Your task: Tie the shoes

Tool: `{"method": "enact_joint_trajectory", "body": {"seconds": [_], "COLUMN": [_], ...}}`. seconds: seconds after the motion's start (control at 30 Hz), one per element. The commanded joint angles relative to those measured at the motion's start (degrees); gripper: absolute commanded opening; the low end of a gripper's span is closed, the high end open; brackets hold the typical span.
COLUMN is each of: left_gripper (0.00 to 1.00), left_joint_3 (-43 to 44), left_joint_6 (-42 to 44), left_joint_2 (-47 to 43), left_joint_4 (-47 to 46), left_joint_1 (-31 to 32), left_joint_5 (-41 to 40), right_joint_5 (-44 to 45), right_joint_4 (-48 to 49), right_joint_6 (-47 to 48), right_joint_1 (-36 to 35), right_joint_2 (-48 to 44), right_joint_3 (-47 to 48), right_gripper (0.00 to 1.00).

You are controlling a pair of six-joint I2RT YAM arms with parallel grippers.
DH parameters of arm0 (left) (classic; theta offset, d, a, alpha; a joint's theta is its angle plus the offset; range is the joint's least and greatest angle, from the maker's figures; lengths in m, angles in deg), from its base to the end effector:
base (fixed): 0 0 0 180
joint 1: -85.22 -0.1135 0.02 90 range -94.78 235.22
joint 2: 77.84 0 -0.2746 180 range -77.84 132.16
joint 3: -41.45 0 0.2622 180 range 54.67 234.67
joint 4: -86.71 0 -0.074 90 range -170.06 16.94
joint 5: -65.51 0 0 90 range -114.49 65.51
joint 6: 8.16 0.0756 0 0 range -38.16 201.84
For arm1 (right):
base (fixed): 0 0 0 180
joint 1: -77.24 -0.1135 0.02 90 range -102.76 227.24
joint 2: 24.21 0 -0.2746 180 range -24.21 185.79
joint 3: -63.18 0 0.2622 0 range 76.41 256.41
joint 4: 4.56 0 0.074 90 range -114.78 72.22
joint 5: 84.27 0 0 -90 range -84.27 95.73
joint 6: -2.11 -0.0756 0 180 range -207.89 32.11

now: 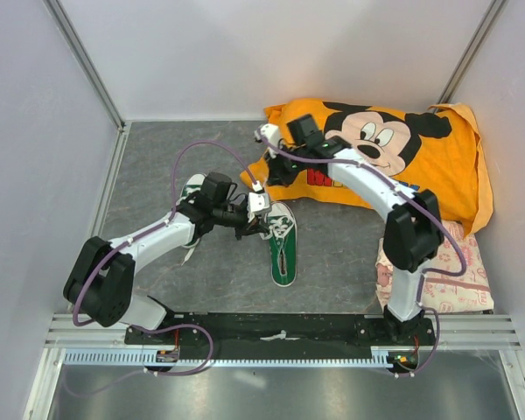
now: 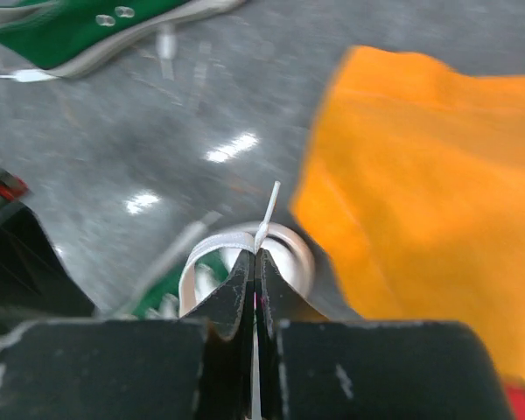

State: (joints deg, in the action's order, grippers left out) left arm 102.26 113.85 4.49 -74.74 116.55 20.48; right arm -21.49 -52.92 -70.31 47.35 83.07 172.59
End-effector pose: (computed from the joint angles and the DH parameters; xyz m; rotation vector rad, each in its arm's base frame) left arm 0.2497 -0.2145 0.2074 1.4655 1.5950 -0.8745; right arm 0.3827 0.2599 0.2835 -1.1556 2.0602 0.6672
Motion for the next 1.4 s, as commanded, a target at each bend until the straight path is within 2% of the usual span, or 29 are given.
{"method": "enact_joint_trajectory", "body": {"seconds": [0.0, 0.03, 0.13, 0.17, 0.27, 0.4, 0.5, 0.67, 1.03, 1.2, 1.37], "left_gripper": [0.01, 0.02, 0.02, 0.01, 0.01, 0.02, 0.01, 0.02, 0.02, 0.01, 0.01], "left_joint_3": [-0.7, -1.1, -1.4, -1.5, -1.6, -1.5, -1.4, -0.8, -0.5, -0.5, -0.5], "left_joint_6": [2.8, 2.9, 2.9, 2.9, 2.7, 2.0, 1.6, 1.6, 2.5, 2.7, 2.5], "left_joint_2": [-2.7, -2.8, -3.0, -3.0, -2.8, -2.2, -1.6, -1.0, -0.6, -0.6, -0.4], "left_joint_4": [-2.8, -3.0, -3.2, -3.3, -4.0, -5.0, -5.1, -5.1, -5.1, -5.1, -5.1], "left_joint_1": [0.0, 0.0, 0.0, 0.0, -0.1, -0.3, -0.6, -0.7, -1.3, -1.4, -1.4], "left_joint_5": [2.1, 2.1, 2.1, 2.1, 2.0, 2.2, 2.4, 2.5, 3.0, 3.2, 3.6], "right_joint_5": [-4.3, -4.6, -6.3, -7.0, -8.1, -12.8, -16.0, -22.2, -23.9, -24.0, -23.9], "right_joint_4": [3.4, 3.7, 1.3, 0.3, -3.1, -8.4, -10.5, -11.6, -10.7, -10.0, -7.7], "right_joint_6": [-6.3, -7.1, -9.1, -8.8, -7.6, -5.3, -1.9, 0.2, 0.8, 0.1, -1.1], "right_joint_1": [-4.9, -5.2, -5.2, -5.1, -3.4, 0.7, 2.2, 1.5, -1.2, -1.6, -1.6], "right_joint_2": [4.9, 5.6, 8.1, 8.1, 5.9, 2.0, -1.5, -3.3, -0.7, -0.1, 0.2], "right_joint_3": [3.6, 3.9, 6.8, 7.8, 7.6, 4.9, 0.2, -5.5, -6.7, -7.8, -9.9], "right_gripper": [0.00, 0.00, 0.23, 0.41, 0.69, 0.70, 0.66, 0.64, 0.64, 0.53, 0.49]}}
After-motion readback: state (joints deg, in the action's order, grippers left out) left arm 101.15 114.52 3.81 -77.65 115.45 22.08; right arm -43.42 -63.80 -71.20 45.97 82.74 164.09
